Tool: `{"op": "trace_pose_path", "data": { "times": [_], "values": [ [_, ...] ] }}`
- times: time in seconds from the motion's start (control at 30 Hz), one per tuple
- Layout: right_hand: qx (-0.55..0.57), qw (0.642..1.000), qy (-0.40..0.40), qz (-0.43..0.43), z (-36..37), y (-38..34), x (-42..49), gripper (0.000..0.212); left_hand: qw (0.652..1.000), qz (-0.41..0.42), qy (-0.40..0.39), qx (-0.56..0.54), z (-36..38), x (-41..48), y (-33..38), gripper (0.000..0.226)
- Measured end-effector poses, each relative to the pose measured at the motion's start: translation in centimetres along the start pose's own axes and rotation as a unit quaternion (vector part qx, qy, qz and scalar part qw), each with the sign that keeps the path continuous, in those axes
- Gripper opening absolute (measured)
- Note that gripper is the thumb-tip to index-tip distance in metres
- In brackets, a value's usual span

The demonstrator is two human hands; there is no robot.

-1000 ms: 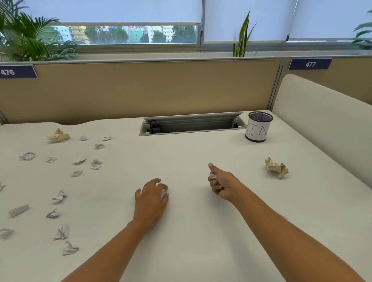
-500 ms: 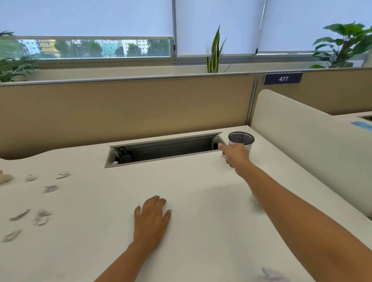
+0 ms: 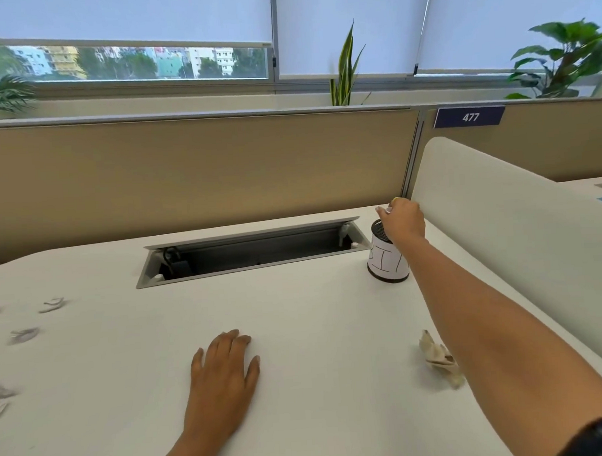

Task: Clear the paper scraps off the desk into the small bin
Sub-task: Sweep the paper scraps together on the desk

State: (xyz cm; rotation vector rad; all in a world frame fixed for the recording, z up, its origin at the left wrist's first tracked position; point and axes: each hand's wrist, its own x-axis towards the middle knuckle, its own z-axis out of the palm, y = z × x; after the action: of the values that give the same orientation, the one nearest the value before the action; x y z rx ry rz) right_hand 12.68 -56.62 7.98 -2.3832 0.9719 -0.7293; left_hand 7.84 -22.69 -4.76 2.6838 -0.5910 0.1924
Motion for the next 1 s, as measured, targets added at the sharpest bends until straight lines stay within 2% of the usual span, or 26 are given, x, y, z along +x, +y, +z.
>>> {"op": "trace_pose_path", "data": {
  "times": [0.17, 0.3, 0.43, 0.53, 0.6, 0.7, 0.77, 0.83, 1.0],
  "values": [
    [-0.073, 0.997, -0.023, -0.025, 0.8, 0.4, 1.2, 0.028, 1.000, -0.006, -0.002, 0.004, 0.1, 0.0, 0.0, 0.081],
    [-0.072, 0.997, -0.027, -0.017, 1.2, 0.9, 1.3, 0.030, 1.000, -0.008, -0.013, 0.003, 0.0, -0.1, 0.1, 0.079],
    [-0.058, 0.998, -0.021, -0.022, 1.3, 1.2, 1.2, 0.025, 0.999, -0.016, -0.030, 0.005, 0.0, -0.1, 0.1, 0.053],
    [-0.034, 0.999, -0.001, -0.031, 1.1, 1.1, 0.2, 0.024, 0.999, -0.017, -0.032, 0.004, -0.2, -0.2, 0.2, 0.054],
    [-0.029, 0.998, 0.019, -0.059, 1.0, 0.6, -1.1, 0.025, 0.999, -0.019, -0.032, -0.007, -0.2, -0.3, 0.2, 0.053],
    [-0.046, 0.988, 0.034, -0.145, 1.0, -0.4, -3.9, 0.025, 0.999, -0.018, -0.027, -0.014, -0.1, -0.3, 0.1, 0.039],
    [-0.040, 0.979, 0.029, -0.196, 1.4, -0.8, -6.4, 0.023, 1.000, -0.017, -0.025, -0.008, -0.2, -0.5, 0.1, 0.040],
    [-0.024, 0.975, -0.008, -0.219, 2.3, -0.7, -9.3, 0.021, 1.000, -0.015, -0.021, -0.015, -0.4, -0.7, 0.2, 0.041],
    [-0.049, 0.957, -0.194, -0.211, 4.2, 0.0, -15.6, 0.024, 0.999, -0.018, -0.028, -0.007, -0.8, -2.3, -0.1, 0.044]
  ]
}}
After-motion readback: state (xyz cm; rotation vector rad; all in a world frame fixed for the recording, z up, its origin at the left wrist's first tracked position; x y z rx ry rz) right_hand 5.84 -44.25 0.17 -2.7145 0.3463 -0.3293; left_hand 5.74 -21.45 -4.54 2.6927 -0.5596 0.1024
